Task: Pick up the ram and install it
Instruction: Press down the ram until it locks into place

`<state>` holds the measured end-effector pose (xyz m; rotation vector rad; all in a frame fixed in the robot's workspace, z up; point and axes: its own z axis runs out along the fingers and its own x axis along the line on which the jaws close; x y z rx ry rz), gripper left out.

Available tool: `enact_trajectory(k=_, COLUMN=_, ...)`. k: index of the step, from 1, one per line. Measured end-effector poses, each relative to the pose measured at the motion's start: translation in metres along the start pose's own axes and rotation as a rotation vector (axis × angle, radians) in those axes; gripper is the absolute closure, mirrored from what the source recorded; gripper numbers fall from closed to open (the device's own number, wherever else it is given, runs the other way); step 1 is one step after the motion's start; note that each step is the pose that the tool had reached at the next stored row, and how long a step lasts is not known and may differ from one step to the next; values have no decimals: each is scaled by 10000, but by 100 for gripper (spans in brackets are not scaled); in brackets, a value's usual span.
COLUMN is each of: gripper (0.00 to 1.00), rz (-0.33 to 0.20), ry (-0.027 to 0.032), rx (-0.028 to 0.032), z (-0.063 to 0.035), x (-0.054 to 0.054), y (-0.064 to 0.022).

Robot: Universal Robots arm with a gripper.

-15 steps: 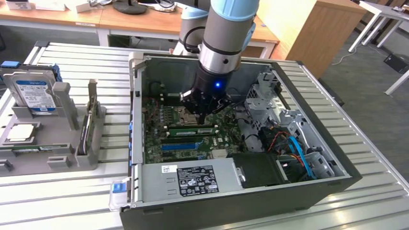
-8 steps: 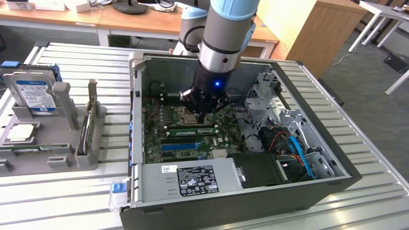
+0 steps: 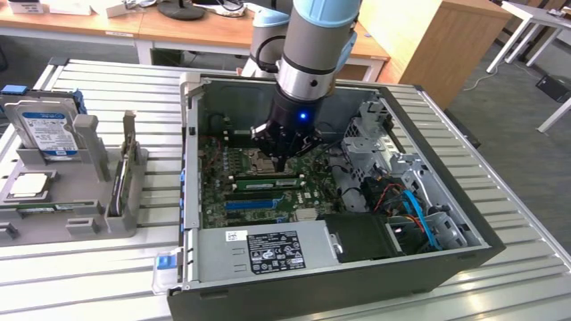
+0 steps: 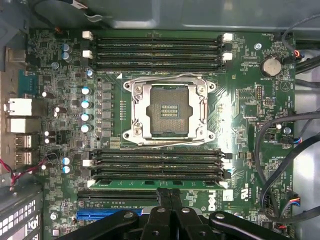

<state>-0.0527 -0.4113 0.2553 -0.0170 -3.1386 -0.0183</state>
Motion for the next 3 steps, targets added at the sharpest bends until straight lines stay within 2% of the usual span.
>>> enact_trajectory(k=3, gripper=89, rz=0, ry=0, rx=0, z=0, x=0, y=0)
